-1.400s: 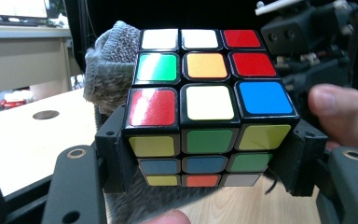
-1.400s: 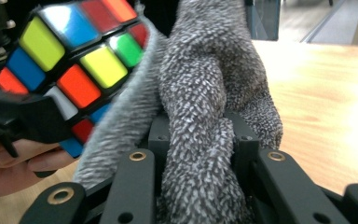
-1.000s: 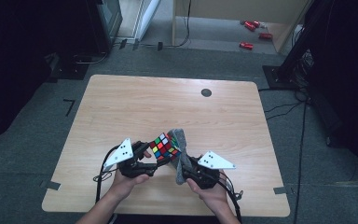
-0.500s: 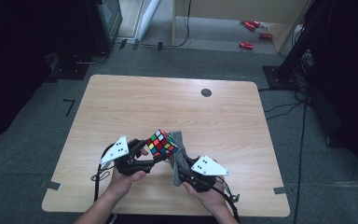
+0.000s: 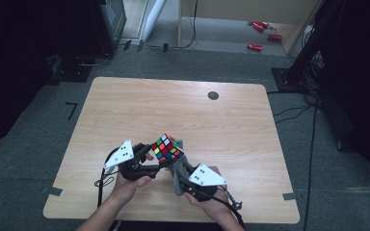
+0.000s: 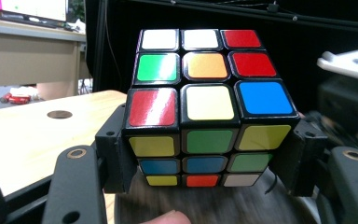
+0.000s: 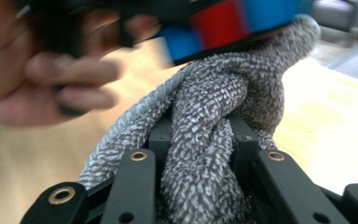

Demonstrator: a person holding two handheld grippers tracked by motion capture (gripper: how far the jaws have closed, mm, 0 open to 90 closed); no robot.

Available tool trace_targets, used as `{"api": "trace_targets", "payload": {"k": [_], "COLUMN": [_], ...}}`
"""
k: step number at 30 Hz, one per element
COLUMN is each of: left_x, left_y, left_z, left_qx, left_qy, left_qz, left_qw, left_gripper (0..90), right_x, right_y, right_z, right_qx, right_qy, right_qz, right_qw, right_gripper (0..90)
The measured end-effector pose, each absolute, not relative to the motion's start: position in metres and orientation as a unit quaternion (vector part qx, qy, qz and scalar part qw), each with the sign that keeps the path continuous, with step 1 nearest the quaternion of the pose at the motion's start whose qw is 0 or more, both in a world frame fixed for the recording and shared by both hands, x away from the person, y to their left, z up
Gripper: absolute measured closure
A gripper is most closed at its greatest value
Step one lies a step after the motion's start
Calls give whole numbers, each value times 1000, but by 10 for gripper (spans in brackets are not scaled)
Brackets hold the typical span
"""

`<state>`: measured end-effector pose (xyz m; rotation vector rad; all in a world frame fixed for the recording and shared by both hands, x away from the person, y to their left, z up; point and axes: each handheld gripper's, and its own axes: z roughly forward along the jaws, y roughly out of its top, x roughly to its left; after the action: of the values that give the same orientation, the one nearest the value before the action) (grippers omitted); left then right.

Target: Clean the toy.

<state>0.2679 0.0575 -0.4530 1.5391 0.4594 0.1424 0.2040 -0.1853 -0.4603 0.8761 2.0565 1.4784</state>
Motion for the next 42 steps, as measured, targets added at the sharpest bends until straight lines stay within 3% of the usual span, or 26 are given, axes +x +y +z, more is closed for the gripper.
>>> {"api": "trace_targets", "payload": {"k": [4, 13, 22, 32, 42], "left_x": [267, 268, 268, 270, 275], "left_y": [54, 58, 56, 58, 61], "left_z": [-454, -453, -454, -454, -457], "left_qx": [691, 687, 691, 696, 708], "left_qy": [203, 210, 204, 213, 229], "left_qz": [61, 64, 59, 70, 83], "left_qw": [691, 693, 691, 682, 663], "left_gripper": [345, 345, 345, 345, 345], "right_x": [209, 198, 208, 199, 234], "right_y": [-198, -173, -193, -172, -232], "right_z": [-456, -465, -458, -467, -469], "right_qx": [364, 281, 336, 267, 432], "right_qy": [713, 769, 726, 785, 730], "right_qz": [560, 530, 550, 521, 465], "right_qw": [217, 220, 239, 201, 255], "right_gripper": [703, 701, 701, 694, 692]}}
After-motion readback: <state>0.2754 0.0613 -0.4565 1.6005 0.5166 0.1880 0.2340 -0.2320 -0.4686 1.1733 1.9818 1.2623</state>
